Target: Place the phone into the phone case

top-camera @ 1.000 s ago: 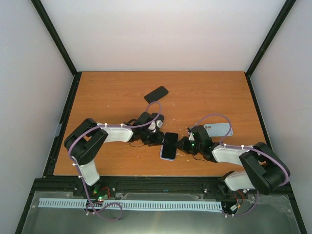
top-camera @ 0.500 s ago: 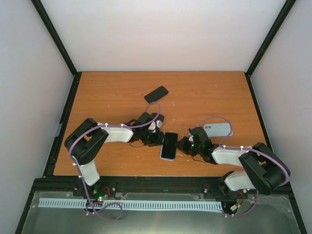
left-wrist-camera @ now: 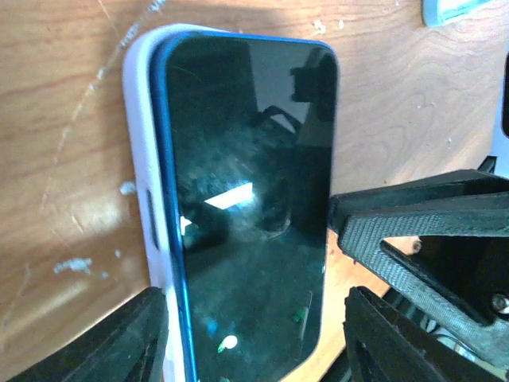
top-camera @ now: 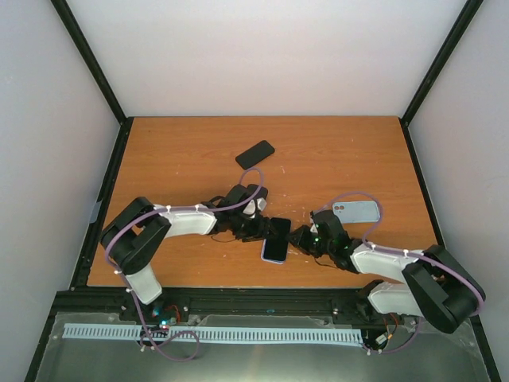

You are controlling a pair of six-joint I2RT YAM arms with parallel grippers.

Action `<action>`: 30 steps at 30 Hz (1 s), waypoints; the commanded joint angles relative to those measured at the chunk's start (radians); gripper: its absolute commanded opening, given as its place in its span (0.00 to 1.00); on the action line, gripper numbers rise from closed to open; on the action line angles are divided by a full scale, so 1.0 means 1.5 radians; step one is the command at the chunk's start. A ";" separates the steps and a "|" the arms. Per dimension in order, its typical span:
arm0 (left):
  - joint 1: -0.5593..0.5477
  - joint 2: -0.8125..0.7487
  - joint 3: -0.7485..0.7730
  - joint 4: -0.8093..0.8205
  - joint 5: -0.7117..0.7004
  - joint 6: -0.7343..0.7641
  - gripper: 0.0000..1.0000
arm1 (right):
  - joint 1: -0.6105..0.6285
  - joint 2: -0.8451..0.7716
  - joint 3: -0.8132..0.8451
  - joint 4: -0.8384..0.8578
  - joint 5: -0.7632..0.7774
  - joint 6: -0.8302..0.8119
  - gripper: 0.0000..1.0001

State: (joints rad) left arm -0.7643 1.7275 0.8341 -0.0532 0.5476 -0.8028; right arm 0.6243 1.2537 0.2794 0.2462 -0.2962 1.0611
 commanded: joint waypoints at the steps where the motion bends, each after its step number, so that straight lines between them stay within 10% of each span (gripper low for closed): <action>1: -0.009 -0.043 -0.011 -0.029 0.001 0.002 0.62 | 0.008 -0.039 0.004 -0.070 0.003 -0.022 0.21; 30: -0.024 -0.038 -0.044 -0.026 0.063 0.023 0.55 | 0.077 -0.026 0.004 -0.068 0.003 -0.034 0.12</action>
State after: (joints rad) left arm -0.7883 1.6516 0.7479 -0.1196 0.6182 -0.7910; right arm 0.7242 1.2026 0.2794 0.1062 -0.2993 1.0077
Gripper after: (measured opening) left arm 0.548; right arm 0.128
